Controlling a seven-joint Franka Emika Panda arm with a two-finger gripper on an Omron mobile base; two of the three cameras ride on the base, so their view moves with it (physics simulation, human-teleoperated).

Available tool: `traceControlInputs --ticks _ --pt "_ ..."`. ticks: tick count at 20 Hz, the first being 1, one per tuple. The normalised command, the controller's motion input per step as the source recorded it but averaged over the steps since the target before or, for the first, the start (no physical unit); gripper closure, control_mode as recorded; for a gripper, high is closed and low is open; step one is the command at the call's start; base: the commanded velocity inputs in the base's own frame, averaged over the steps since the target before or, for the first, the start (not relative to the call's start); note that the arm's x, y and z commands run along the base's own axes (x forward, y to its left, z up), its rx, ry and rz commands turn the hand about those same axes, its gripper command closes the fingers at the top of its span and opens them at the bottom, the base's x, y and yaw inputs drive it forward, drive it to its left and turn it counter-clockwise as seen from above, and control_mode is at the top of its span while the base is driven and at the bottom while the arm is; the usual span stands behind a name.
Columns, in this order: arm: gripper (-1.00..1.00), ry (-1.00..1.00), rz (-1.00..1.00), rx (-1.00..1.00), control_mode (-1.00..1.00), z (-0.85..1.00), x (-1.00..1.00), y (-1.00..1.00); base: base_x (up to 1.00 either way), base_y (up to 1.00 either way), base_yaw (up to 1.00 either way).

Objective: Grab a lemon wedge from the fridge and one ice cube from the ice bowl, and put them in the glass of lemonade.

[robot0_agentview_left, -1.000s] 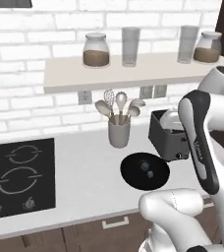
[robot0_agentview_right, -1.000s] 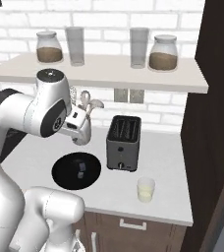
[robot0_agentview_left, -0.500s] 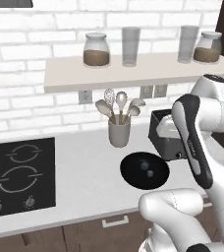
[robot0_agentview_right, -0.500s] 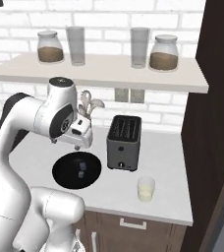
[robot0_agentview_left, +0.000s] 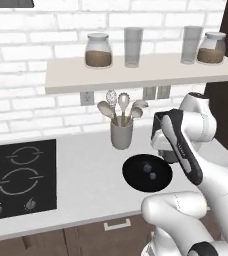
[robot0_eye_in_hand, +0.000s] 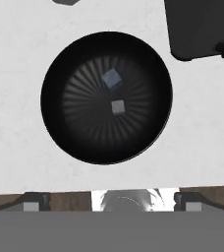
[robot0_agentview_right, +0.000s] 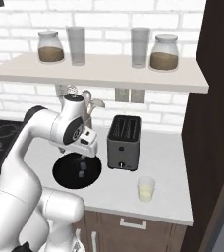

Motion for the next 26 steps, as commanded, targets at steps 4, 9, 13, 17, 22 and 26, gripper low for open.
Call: traceControlInputs --ticks 4,9,13,17,22,26 --pt "-1.00 0.00 0.03 0.00 -1.00 -0.14 0.48 0.04 0.00 0.00 0.00" --pt "-1.00 0.01 0.04 -0.06 -1.00 -0.46 0.47 0.25 0.00 0.00 0.00" --pt "-1.00 0.13 0.24 -0.05 -1.00 -0.65 0.57 0.26 0.00 0.00 0.00" --pt "-1.00 0.28 0.36 -0.02 -1.00 -0.35 0.33 0.00 0.00 0.00 0.00" --pt "-1.00 0.28 0.12 -0.01 -1.00 -0.42 0.04 0.00 0.00 0.00 0.00" --pt "-1.00 0.00 0.09 0.00 -1.00 -0.58 0.00 0.00 0.00 0.00 0.00"
